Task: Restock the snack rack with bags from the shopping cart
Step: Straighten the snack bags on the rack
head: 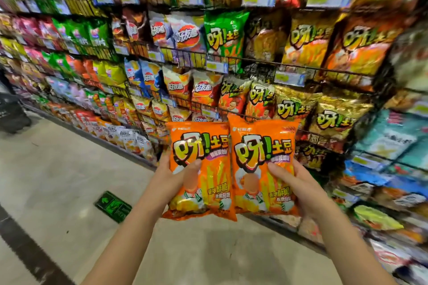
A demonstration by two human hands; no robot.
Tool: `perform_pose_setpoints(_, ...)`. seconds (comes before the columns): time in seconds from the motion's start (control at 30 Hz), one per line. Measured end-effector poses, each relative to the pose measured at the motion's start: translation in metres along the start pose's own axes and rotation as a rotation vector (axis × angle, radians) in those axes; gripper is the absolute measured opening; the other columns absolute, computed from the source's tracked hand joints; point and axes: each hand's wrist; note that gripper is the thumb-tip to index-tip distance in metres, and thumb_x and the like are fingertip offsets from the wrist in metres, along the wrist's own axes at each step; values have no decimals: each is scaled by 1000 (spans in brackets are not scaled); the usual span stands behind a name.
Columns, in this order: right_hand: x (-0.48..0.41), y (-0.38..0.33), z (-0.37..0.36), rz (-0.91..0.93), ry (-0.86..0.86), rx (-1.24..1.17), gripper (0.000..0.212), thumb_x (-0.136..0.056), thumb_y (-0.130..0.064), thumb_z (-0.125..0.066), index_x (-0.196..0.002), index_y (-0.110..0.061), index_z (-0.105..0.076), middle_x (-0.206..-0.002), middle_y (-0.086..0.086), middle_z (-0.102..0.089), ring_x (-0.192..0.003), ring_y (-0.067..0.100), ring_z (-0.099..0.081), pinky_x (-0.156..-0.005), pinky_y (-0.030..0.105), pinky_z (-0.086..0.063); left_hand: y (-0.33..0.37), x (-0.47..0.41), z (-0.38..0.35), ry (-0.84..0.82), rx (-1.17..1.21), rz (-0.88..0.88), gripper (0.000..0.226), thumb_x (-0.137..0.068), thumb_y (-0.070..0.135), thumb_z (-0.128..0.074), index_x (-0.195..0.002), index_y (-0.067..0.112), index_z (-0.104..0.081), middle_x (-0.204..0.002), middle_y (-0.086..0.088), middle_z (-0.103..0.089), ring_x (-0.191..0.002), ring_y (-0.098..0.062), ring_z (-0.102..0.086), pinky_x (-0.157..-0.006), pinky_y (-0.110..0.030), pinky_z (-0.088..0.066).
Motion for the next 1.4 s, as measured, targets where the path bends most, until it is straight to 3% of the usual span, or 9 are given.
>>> perform_pose_setpoints(0.37, -43, -75, 75, 144, 379, 73, 84, -54, -80, -84, -129, -58, -54, -137, -11, -65, -126, 23, -63, -107, 54, -48, 104, -130, -84, -289, -13, -211, 115, -52, 88, -79, -151, 45, -38, -148, 12, -56, -134, -21, -55, -112, -53, -45)
perform_pose_setpoints(0.5, -60, -93, 87, 168, 494, 108, 105, -52, -83, -83, -144, -46, -48, -149, -8, -55, -137, 22, -52, -115, 55, -40, 130, -174, -108, -349, -4, -267, 120, -65, 77, -79, -162, 39, -19, -165, 7, -35, -139, -15, -44, -112, -41, -39)
perform_pose_setpoints(0.6, -76, -115, 83, 210, 522, 101, 96, -49, -81, -85, -135, -47, -56, -136, -9, -66, -128, 23, -61, -112, 55, -44, 153, -202, -121, -399, 25, -276, 97, -79, 56, -77, -159, 36, -25, -141, 22, -47, -123, -8, -50, -100, -35, -39)
perform_pose_setpoints(0.7, -93, -137, 82, 266, 561, 103, 75, -53, -76, -85, -121, -51, -64, -127, -8, -71, -118, 22, -68, -109, 54, -48, 174, -236, -125, -453, -8, -320, 100, -71, 69, -77, -154, 46, -28, -137, 21, -49, -141, -19, -45, -111, -45, -41)
perform_pose_setpoints(0.83, -108, -161, 84, 326, 628, 99, 66, -52, -77, -86, -111, -53, -67, -123, -6, -74, -114, 22, -71, -107, 55, -49, 206, -264, -136, -505, -12, -379, 63, -76, 64, -76, -125, 56, -36, -108, 40, -48, -120, -9, -53, -104, -40, -45)
perform_pose_setpoints(0.97, -115, -179, 93, 366, 659, 115, 71, -46, -79, -87, -110, -54, -67, -119, -8, -75, -113, 21, -71, -108, 55, -48, 223, -283, -150, -518, -2, -434, 80, -63, 77, -78, -133, 52, -50, -116, 33, -66, -115, -7, -63, -101, -46, -54)
perform_pose_setpoints(1.1, -116, -190, 103, 402, 637, 95, 74, -48, -73, -89, -115, -51, -66, -119, -5, -75, -109, 21, -73, -102, 53, -53, 236, -280, -161, -495, 13, -475, 68, -71, 68, -77, -131, 51, -52, -108, 35, -68, -106, 4, -63, -85, -28, -52)
perform_pose_setpoints(1.27, -113, -207, 115, 436, 653, 110, 38, -74, -47, -80, -110, -48, -66, -113, -7, -77, -102, 17, -75, -89, 41, -57, 249, -276, -170, -479, 32, -496, 61, -67, 75, -77, -121, 58, -54, -107, 34, -69, -111, -7, -66, -93, -40, -56)
perform_pose_setpoints(1.4, -105, -226, 123, 467, 646, 130, 40, -77, -36, -72, -116, -40, -62, -106, -5, -79, -93, 18, -77, -73, 32, -61, 256, -270, -173, -462, 38, -504, 74, -57, 88, -75, -121, 59, -54, -113, 32, -68, -111, -8, -67, -94, -42, -56)
Point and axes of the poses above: each hand's wrist, its own x-axis away from the middle knuckle, its own z-axis out of the back of the hand, y = z × x
